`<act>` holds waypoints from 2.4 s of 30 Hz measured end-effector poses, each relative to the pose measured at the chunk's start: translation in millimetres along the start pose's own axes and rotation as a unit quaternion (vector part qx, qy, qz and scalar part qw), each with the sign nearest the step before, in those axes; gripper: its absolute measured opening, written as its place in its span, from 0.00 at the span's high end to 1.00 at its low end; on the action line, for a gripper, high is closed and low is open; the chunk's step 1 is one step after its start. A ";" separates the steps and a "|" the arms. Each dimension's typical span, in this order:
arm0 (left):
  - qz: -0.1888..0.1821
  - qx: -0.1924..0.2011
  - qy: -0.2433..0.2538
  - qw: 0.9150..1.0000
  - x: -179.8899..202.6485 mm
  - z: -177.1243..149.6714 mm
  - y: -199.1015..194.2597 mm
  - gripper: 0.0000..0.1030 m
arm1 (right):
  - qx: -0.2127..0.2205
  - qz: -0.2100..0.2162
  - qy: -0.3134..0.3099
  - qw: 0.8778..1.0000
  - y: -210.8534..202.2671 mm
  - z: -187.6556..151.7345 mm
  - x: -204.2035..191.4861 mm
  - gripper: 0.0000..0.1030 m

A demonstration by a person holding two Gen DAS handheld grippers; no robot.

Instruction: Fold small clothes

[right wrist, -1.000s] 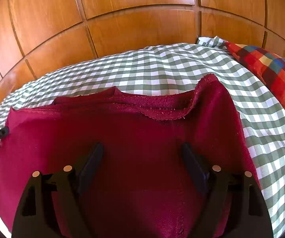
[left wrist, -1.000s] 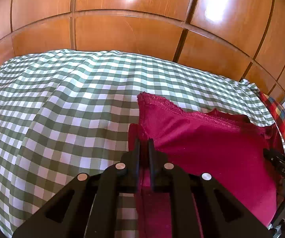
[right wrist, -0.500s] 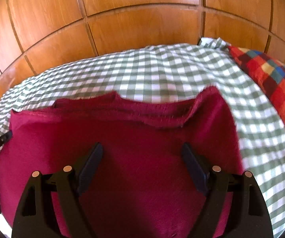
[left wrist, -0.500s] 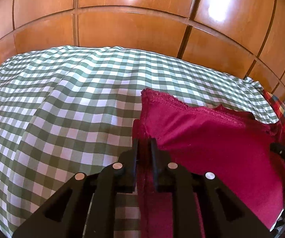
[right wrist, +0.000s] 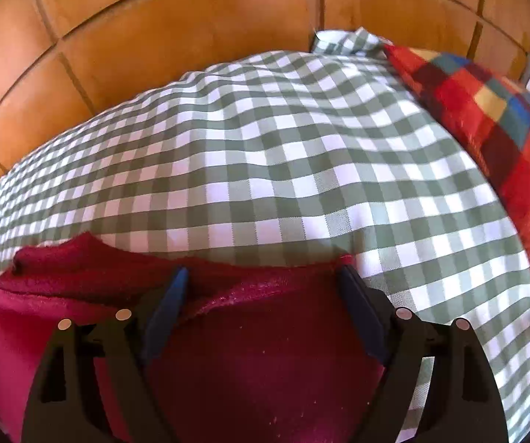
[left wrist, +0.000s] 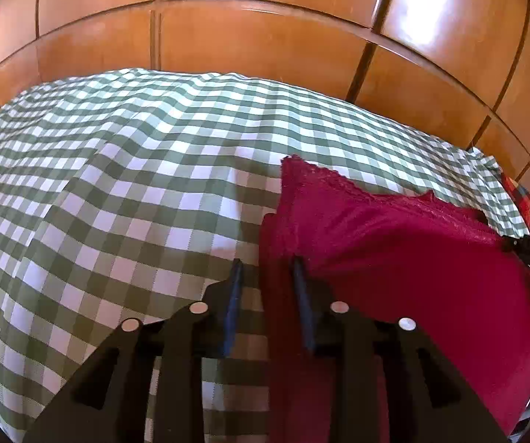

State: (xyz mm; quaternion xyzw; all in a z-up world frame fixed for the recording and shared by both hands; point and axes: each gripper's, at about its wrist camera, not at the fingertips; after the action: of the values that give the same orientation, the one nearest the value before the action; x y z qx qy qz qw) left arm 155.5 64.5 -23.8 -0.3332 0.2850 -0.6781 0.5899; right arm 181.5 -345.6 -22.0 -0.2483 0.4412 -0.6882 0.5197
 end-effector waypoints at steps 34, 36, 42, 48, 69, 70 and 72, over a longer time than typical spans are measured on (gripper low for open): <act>-0.168 -0.018 0.006 0.986 15.0 -50.6 -63.3 0.60 | 0.040 0.307 -0.028 0.950 -161.1 -99.2 -16.2 0.72; -0.182 -0.018 -0.003 0.983 10.3 -51.6 -61.9 0.60 | 0.046 0.319 -0.057 0.945 -173.6 -98.4 -43.8 0.73; -0.216 -0.017 -0.032 0.976 -0.5 -52.5 -60.5 0.61 | 0.024 0.339 -0.141 0.930 -170.0 -102.2 -156.2 0.75; -0.244 -0.008 -0.087 0.966 -34.1 -53.0 -69.3 0.61 | -0.041 0.314 -0.210 0.925 -124.3 -137.2 -244.2 0.75; -0.325 -0.043 -0.141 0.934 -52.6 -4.4 -60.6 0.31 | -0.035 0.392 -0.134 0.909 -155.0 -165.0 -123.5 0.33; -0.328 -0.045 -0.141 0.933 -50.6 -2.5 -60.5 0.29 | -0.034 0.381 -0.124 0.915 -152.3 -167.4 -114.8 0.33; -0.334 -0.055 -0.140 0.931 -43.7 3.2 -59.3 0.27 | -0.033 0.367 -0.117 0.922 -147.3 -173.9 -109.4 0.33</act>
State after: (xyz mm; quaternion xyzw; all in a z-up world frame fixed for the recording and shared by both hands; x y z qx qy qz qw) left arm 125.4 116.2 19.3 -0.5327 0.1088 -0.7655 0.3442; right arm 6.1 -172.2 33.5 -0.1644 0.4598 -0.4008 0.7752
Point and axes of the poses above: each gripper's, at about its wrist camera, not at the fingertips, and y roughly the way its jaws point, x to its right, z to its top, and after that the axes turned 5 degrees about y, right-handed
